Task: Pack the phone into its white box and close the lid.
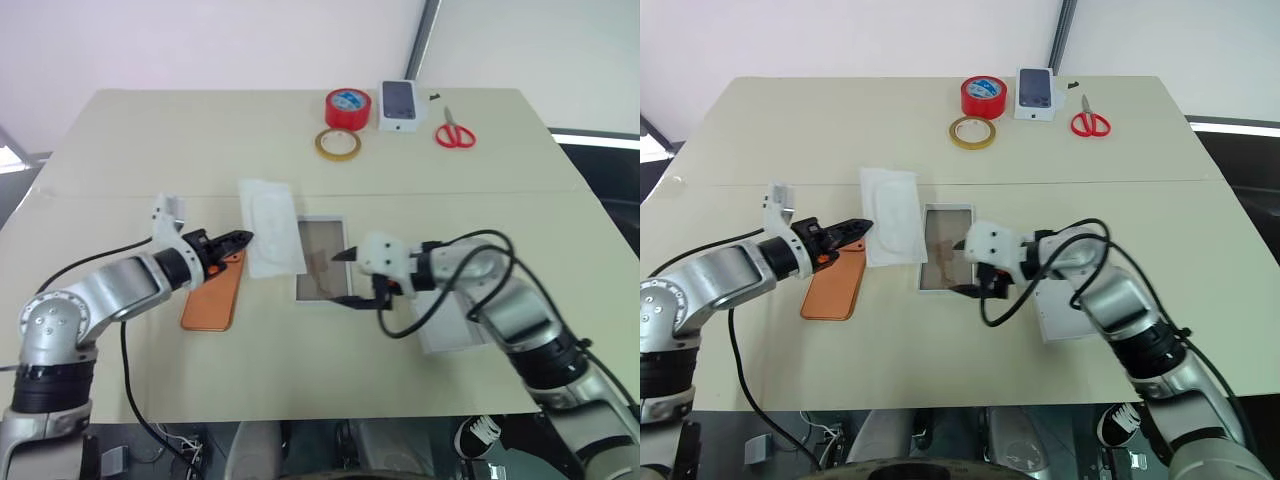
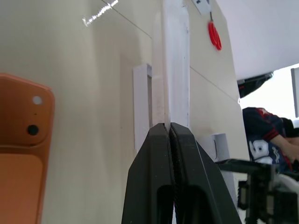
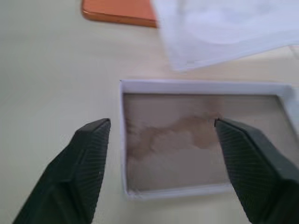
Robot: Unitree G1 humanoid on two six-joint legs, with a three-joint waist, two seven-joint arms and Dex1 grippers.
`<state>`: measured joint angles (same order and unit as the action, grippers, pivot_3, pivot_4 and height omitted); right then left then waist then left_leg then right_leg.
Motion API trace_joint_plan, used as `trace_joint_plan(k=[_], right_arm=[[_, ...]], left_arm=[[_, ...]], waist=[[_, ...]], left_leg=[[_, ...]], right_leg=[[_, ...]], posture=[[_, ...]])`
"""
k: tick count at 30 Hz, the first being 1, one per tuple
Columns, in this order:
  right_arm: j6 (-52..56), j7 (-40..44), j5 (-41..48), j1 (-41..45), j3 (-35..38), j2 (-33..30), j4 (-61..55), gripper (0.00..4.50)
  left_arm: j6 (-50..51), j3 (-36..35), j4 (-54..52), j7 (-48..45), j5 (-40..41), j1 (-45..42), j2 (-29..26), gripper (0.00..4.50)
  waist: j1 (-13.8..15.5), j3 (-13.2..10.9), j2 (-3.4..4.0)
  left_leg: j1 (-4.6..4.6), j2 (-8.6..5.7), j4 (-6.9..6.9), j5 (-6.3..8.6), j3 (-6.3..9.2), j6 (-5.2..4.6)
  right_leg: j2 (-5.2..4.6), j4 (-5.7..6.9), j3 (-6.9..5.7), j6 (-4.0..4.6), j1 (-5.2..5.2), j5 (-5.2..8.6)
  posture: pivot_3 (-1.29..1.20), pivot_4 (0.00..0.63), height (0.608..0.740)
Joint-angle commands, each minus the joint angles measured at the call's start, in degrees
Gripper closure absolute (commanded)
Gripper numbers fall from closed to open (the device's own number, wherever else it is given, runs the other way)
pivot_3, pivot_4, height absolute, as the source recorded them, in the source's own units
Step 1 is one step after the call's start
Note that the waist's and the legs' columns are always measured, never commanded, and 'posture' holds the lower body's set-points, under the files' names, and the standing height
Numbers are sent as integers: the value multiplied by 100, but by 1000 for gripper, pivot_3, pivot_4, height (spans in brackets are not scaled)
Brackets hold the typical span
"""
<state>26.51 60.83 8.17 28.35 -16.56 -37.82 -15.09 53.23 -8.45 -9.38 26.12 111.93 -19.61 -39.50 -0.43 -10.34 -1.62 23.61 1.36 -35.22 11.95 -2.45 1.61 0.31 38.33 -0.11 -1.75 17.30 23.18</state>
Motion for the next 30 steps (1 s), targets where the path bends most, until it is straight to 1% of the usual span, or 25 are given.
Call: trace_joint_plan(k=[1, 4, 11, 17, 20, 24, 26, 27, 30], right_arm=[[-106, 90, 158, -98, 341, -230, -153, 1088], [-192, 46, 128, -159, 432, -325, -80, 1088], [-342, -74, 92, -188, 504, -358, 73, 1088], [-447, -163, 53, -187, 471, -312, 160, 1088], [-459, -193, 54, -166, 457, -289, 190, 1014], [-450, -198, 50, -148, 426, -281, 197, 1014], [-405, -225, 26, -102, 421, -281, 212, 1014], [-366, -252, 9, -62, 423, -273, 233, 1014], [-248, -379, -52, 102, 429, -200, 361, 1014]], left_arm=[[97, 308, 92, 81, 106, -332, 79, 4500], [176, 511, 257, 133, 89, -487, 147, 4500], [272, 820, 563, 226, 7, -735, 390, 4500], [355, 963, 562, 288, -36, -755, 529, 4500], [386, 967, 550, 280, -73, -764, 553, 3585], [409, 920, 514, 238, -99, -759, 540, 1606], [399, 840, 434, 173, -93, -715, 493, 481], [379, 770, 374, 119, -88, -690, 464, 29], [221, 495, 214, -88, -92, -661, 435, 29]], waist=[[-16, 0, -1], [-72, -2, 1], [-23, -5, 5], [-27, -5, 4], [-29, -5, 4], [-23, -5, 4], [-24, -5, 4], [-28, -5, 4], [-38, -5, 4]], left_leg=[[0, 0, 0, 0, 0, 0], [0, 3, 1, 0, -1, 0], [0, 1, -3, -1, -1, 0], [0, 0, -4, -1, -1, 0], [0, 1, -3, -1, -1, 1], [0, 1, -4, -1, -1, 1], [0, 1, -4, -1, -1, 1], [0, 1, -3, -1, -1, 1], [0, 1, -3, -1, -1, 1]], right_leg=[[0, 0, 0, 0, 0, 0], [4, 0, 0, -1, 1, -1], [2, 0, 0, -3, -1, -2], [2, -1, 1, -5, -1, -3], [3, -1, 1, -5, -1, -3], [2, -1, 1, -5, -1, -3], [2, -1, 0, -5, -1, -3], [2, -1, 1, -5, -1, -3], [2, -1, 1, -5, -1, -3]], posture=[[0, 150, 740], [0, 150, 740], [0, 150, 740], [0, 150, 740], [0, 150, 740], [0, 150, 740], [0, 150, 740], [0, 150, 740], [0, 150, 740]])
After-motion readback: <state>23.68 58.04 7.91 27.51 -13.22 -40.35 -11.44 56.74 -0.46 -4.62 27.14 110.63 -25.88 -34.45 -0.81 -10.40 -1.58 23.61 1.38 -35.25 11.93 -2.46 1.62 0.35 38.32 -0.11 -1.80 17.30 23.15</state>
